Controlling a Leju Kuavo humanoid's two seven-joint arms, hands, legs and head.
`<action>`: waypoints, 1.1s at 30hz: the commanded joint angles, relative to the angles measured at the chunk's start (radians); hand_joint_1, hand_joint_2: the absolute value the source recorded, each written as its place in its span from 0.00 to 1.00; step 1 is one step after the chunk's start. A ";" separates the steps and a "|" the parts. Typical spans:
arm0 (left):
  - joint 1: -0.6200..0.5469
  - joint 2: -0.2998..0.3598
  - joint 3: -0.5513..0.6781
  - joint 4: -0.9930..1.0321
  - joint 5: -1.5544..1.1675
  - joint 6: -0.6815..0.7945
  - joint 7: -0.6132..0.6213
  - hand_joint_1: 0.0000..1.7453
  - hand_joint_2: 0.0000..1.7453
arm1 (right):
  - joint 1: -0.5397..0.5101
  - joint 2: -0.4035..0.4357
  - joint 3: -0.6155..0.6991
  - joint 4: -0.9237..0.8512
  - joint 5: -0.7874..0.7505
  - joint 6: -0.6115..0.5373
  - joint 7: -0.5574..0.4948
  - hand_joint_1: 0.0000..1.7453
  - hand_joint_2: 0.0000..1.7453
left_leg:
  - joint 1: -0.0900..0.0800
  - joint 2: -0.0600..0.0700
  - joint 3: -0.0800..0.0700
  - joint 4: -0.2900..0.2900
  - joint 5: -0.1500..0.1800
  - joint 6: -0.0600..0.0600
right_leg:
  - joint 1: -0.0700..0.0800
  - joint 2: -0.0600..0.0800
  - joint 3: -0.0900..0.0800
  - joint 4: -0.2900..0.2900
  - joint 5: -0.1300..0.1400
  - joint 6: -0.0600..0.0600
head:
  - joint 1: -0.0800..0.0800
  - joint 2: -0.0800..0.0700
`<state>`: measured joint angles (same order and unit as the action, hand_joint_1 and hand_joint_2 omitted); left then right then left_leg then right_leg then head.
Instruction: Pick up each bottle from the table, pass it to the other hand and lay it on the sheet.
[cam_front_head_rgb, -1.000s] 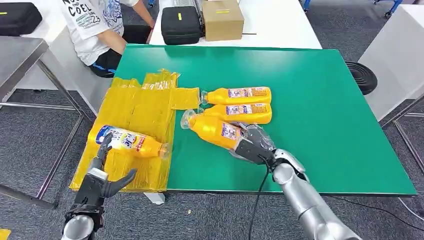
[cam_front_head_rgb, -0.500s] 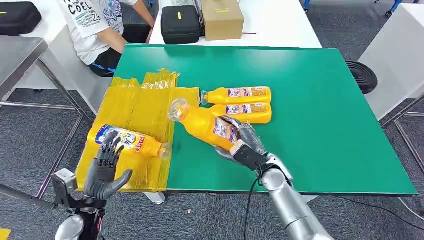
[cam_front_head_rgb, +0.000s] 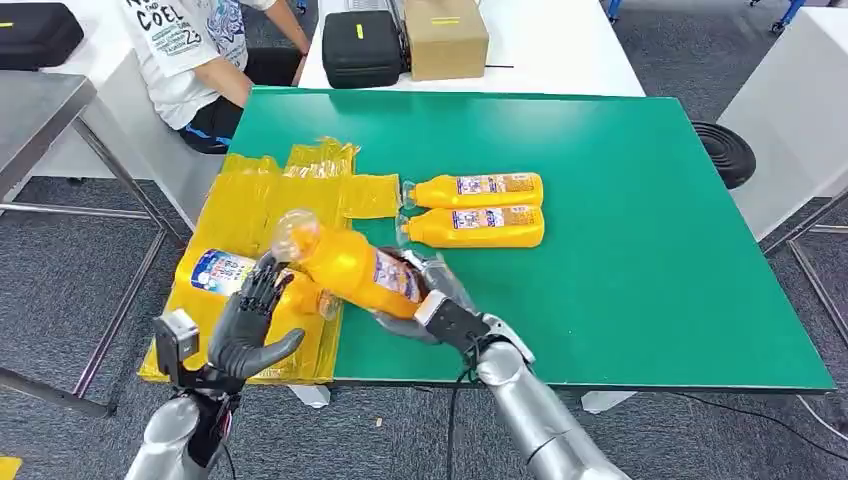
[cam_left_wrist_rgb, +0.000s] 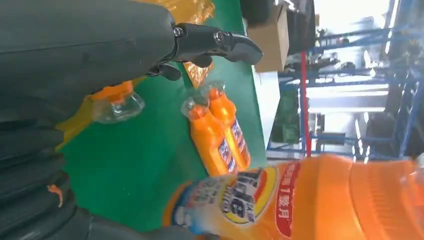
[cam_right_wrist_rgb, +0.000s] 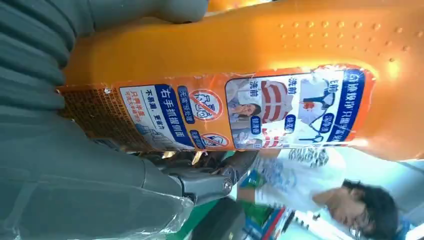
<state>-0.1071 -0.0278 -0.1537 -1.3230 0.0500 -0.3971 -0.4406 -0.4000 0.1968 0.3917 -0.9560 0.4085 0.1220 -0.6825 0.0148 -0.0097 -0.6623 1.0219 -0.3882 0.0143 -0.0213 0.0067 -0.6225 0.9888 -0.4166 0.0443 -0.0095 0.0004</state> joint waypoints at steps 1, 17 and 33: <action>-0.096 0.009 -0.080 0.137 0.007 -0.010 0.003 0.00 1.00 | -0.053 0.036 0.105 0.139 -0.004 0.019 -0.001 1.00 1.00 | 0.000 0.000 0.004 -0.001 -0.001 0.000 | 0.001 -0.001 0.005 -0.001 -0.001 -0.002 | 0.000 0.000; -0.074 0.018 -0.058 0.102 0.126 -0.089 -0.005 0.00 1.00 | -0.066 0.026 0.117 0.238 -0.011 -0.008 -0.001 1.00 1.00 | 0.000 0.001 0.003 -0.001 -0.001 0.000 | 0.000 -0.001 0.003 -0.001 -0.001 -0.002 | 0.000 0.000; -0.059 0.029 -0.073 0.092 0.096 -0.111 -0.013 0.00 1.00 | -0.087 0.028 0.086 0.254 -0.022 -0.023 -0.016 1.00 1.00 | 0.000 0.000 0.001 -0.001 -0.001 0.000 | 0.000 0.000 0.002 -0.001 -0.001 -0.001 | 0.000 0.000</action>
<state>-0.1437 -0.0240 -0.2037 -1.2737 0.1843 -0.4933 -0.4521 -0.4225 0.2346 0.4833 -0.7820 0.3918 0.1068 -0.6836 0.0147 -0.0096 -0.6638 1.0219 -0.3882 0.0142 -0.0213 0.0068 -0.6240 0.9888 -0.4166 0.0443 -0.0095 0.0004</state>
